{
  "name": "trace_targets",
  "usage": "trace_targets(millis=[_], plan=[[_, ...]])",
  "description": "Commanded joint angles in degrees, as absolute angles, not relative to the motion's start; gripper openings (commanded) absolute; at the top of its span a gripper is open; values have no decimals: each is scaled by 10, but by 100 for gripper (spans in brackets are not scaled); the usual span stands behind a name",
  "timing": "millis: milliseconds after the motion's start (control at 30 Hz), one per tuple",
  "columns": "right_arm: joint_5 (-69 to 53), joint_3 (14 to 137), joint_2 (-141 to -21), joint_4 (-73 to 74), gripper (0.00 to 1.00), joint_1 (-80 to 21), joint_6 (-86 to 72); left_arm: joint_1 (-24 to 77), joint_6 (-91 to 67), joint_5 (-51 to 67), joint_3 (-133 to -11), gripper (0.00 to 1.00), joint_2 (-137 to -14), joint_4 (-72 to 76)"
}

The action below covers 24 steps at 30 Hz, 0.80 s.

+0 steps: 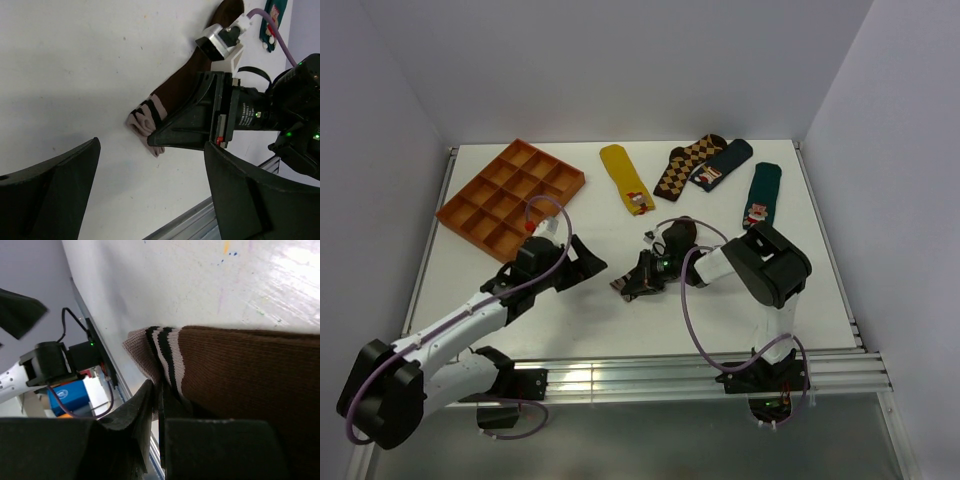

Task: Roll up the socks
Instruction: Roll the sock at the center of the board.

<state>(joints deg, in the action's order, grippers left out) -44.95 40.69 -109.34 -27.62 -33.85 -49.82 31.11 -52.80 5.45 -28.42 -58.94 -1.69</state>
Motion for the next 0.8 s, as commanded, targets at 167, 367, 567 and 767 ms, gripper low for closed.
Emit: trace_targets(millis=[167,367,567,767], plan=[[-438,388,-1115,-285,0,-328,-506,356,-604,3,-265,72,-642,66],[-434,392,-1117,-279,0,-327,-499,375,-637,-25,-267,66,-684,89],[-432,392,-1118,-276,0,-328,-497,405,-695,-48,-279,55,-746,83],[-431,390,-1116,-277,0,-327,-492,441,-720,-82,-301,53,-785,85]])
